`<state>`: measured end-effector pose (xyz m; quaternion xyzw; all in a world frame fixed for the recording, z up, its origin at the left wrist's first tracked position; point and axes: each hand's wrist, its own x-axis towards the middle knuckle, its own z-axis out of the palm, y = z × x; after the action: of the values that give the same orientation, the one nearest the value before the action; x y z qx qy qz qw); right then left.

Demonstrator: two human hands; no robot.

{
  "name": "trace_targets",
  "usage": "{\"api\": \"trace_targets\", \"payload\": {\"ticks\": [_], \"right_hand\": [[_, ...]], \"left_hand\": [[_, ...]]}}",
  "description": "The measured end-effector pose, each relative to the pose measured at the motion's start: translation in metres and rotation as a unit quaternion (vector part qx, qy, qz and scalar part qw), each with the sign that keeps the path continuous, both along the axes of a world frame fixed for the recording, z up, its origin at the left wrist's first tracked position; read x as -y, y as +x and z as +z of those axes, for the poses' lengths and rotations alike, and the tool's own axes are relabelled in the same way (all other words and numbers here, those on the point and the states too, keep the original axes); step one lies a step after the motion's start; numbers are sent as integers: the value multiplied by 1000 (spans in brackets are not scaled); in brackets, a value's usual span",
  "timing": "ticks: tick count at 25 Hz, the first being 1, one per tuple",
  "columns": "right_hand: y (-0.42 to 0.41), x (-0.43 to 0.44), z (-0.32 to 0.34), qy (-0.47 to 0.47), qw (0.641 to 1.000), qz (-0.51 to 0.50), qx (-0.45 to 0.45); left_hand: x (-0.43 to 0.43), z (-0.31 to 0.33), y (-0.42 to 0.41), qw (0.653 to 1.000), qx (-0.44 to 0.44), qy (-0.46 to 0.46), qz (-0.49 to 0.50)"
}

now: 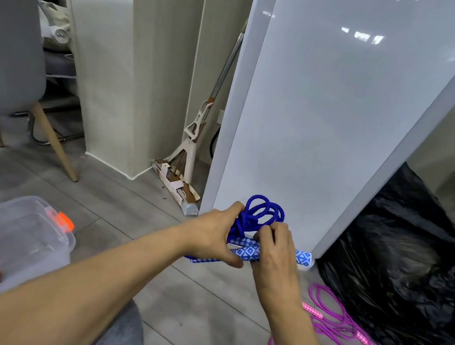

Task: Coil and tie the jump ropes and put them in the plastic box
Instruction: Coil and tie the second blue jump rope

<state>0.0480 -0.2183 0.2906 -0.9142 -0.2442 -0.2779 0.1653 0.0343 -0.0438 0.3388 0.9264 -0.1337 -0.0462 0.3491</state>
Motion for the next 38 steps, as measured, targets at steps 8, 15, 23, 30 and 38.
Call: {"api": "trace_targets", "payload": {"ticks": [8,15,23,30,38], "right_hand": [[-8,-52,14,-84,996,-25,5],[-2,-125,-13,-134,967,31,-217],[-3,-292,-48,-159,904,263,-299],[-16,-413,-122,-214,868,374,-246],[-9,-464,-203,-268,840,377,-285]], "left_hand": [[-71,-28,-28,993,46,-18,111],[-166,-62,-67,968,49,148,197],[-327,-130,-100,923,74,258,277],[-446,-214,-115,892,63,378,238],[-487,-301,-108,882,85,443,134]]}}
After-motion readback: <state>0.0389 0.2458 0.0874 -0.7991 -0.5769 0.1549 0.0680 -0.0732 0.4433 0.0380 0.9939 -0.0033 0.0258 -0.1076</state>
